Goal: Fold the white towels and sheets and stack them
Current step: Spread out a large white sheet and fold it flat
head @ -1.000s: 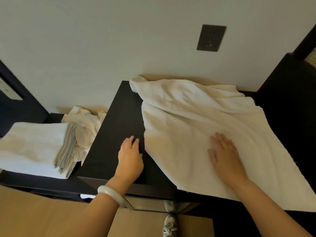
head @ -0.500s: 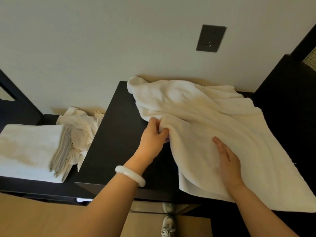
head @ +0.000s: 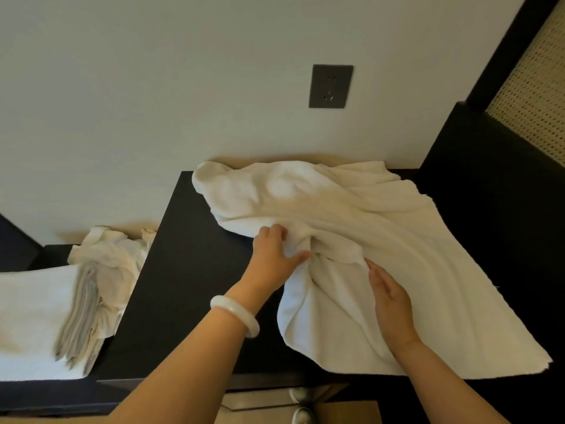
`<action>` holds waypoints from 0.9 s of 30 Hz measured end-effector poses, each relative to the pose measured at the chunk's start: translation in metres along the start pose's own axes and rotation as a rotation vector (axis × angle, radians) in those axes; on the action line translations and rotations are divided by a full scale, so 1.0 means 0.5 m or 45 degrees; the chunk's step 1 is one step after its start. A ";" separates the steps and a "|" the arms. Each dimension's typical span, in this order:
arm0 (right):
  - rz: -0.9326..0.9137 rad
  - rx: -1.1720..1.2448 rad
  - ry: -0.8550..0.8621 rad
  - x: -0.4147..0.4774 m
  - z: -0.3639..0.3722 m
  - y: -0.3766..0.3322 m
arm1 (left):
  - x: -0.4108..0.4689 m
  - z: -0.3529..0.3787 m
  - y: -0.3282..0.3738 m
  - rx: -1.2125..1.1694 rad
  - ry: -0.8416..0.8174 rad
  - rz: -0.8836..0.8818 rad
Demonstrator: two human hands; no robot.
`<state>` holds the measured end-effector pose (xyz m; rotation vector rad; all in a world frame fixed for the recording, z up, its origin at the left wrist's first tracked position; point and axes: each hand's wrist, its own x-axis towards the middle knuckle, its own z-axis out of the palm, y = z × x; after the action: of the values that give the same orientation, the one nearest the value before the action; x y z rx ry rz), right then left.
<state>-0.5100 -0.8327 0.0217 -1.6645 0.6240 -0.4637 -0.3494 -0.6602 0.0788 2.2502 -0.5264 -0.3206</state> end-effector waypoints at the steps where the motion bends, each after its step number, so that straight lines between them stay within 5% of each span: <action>1: -0.003 -0.013 -0.006 0.001 0.002 0.001 | -0.003 0.012 0.007 0.029 -0.063 0.007; 7: 0.005 -0.039 -0.040 0.000 0.004 0.001 | -0.001 0.039 0.045 0.650 0.038 0.114; 12: 0.007 -0.018 -0.043 -0.004 0.000 -0.003 | -0.051 -0.065 -0.016 0.412 0.164 0.144; 15: 0.014 -0.010 -0.047 -0.004 -0.001 -0.007 | -0.128 -0.167 -0.104 0.355 0.326 0.013; 18: -0.021 -0.099 -0.064 -0.003 -0.002 -0.006 | -0.216 -0.239 -0.197 0.295 0.253 -0.137; 21: -0.141 -0.432 -0.097 0.000 0.011 0.001 | -0.288 -0.215 -0.252 0.384 0.162 -0.318; 27: -0.355 -1.249 -0.224 0.009 0.040 0.021 | -0.355 -0.102 -0.247 0.466 0.546 -0.318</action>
<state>-0.4954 -0.8214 0.0076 -2.7132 0.5122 -0.1916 -0.4531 -0.4697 0.0304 2.6444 -0.0776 0.1521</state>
